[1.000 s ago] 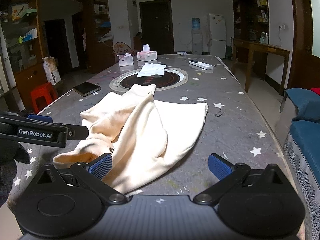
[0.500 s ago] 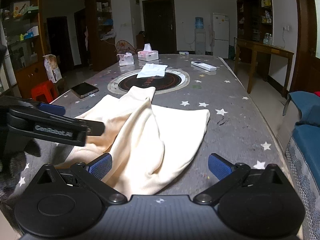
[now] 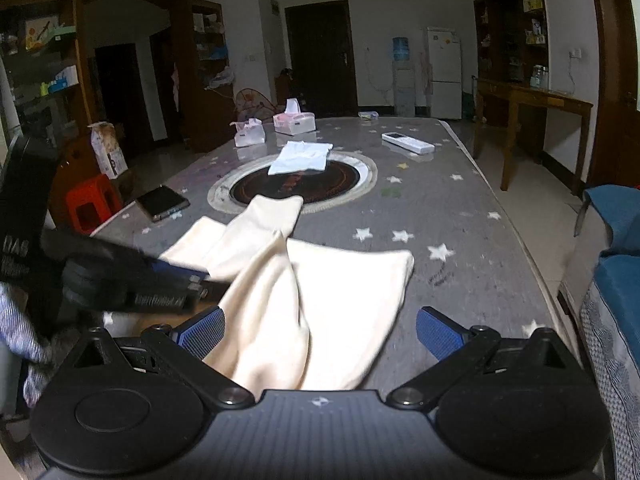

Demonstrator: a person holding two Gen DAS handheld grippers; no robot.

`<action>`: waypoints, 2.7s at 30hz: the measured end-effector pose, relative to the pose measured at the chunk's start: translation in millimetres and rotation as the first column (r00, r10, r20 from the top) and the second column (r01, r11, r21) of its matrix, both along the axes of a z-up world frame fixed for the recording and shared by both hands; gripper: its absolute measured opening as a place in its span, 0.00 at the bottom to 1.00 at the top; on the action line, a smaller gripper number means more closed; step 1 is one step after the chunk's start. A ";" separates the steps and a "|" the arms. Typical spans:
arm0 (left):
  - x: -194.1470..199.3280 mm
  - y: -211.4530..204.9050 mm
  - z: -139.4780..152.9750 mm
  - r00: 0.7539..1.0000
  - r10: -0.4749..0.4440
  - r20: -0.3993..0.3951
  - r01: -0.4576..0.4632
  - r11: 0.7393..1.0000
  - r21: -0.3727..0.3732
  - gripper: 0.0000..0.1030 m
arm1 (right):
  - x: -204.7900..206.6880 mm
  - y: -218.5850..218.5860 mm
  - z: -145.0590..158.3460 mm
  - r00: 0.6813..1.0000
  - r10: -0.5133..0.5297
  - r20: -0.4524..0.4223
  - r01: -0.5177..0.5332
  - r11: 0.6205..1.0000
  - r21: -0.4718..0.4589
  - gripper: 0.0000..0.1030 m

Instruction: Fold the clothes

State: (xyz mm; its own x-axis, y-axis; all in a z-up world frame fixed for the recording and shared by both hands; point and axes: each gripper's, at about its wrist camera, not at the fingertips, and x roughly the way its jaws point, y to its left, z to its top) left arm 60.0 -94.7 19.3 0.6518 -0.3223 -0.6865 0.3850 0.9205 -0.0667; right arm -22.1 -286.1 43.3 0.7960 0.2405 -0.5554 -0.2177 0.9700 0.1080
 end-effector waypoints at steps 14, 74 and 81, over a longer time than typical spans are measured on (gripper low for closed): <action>-22.4 58.1 21.9 0.991 0.128 0.036 -0.123 0.987 -0.099 0.06 | 82.6 37.0 -21.7 0.985 0.143 -0.092 -0.142 0.990 0.011 0.64; 7.3 -0.8 -7.4 1.000 0.023 -0.012 -0.022 0.998 0.057 0.22 | -103.6 -92.5 -10.6 0.938 -0.345 -0.019 0.344 0.930 0.129 0.42; -10.1 27.6 12.5 0.997 0.070 0.042 -0.069 0.997 -0.022 0.04 | -90.7 -75.7 -8.1 0.968 -0.251 -0.003 0.249 0.960 0.125 0.52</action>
